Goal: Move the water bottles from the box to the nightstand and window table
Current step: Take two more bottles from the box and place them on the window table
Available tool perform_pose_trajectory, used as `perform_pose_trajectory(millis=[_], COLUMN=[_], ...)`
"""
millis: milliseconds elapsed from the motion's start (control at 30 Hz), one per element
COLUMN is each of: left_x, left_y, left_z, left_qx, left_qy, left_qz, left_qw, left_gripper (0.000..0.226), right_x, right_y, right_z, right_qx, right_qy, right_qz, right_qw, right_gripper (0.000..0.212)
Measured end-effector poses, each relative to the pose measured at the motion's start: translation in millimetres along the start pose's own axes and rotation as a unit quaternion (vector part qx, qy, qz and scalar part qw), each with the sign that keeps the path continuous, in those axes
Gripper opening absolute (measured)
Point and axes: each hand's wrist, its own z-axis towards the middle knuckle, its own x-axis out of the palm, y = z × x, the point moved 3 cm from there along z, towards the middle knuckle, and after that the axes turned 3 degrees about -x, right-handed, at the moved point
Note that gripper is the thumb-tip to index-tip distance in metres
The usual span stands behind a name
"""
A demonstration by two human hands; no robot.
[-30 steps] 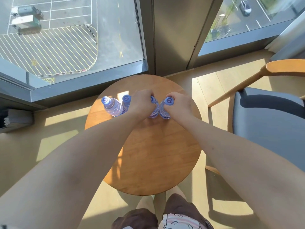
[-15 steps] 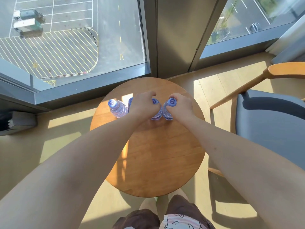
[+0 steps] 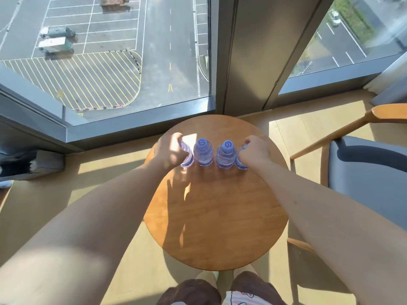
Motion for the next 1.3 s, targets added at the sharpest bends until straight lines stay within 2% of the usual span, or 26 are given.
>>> perform_pose_trajectory(millis=[133,500,600,700,833,1033,1167,1300], left_x=[9.0,17.1,15.8,8.8,-16.0,-80.1,-135.0,-190.2], left_y=[8.5,12.3,13.4,9.1,-8.1,-31.0,-30.7,-7.5], left_z=[6.8,12.9,14.0,13.3,5.9,-20.0,-49.7,-99.5], left_qx=[-0.018,0.003,0.005,-0.011,-0.008,0.02,0.016,-0.022], left_qy=[-0.02,-0.032,-0.015,0.011,0.032,0.008,-0.073,-0.152], left_qz=[-0.037,-0.062,-0.055,-0.048,-0.059,-0.053,-0.056,-0.062], left_qw=[0.999,0.998,0.998,0.999,0.998,0.998,0.996,0.986], left_gripper=[0.025,0.024,0.035,0.045,0.064,0.071,0.068,0.069], right_x=[-0.5,-0.7,-4.7,-12.3,-26.1,-57.5,-77.2,-86.4], right_y=[-0.5,10.6,10.4,12.0,26.6,88.7,149.9,210.3], right_z=[-0.2,-6.5,-10.2,-15.9,-26.7,-45.4,-63.3,-96.2], right_qx=[0.004,0.013,0.022,0.033,0.031,-0.05,-0.151,-0.248], right_qy=[-0.032,-0.042,-0.022,0.022,0.033,0.065,0.089,0.121], right_qz=[-0.009,-0.004,0.006,0.016,0.013,-0.017,-0.06,-0.066], right_qw=[0.999,0.999,0.999,0.999,0.999,0.996,0.983,0.959], right_gripper=[0.032,0.026,0.031,0.047,0.06,0.065,0.068,0.072])
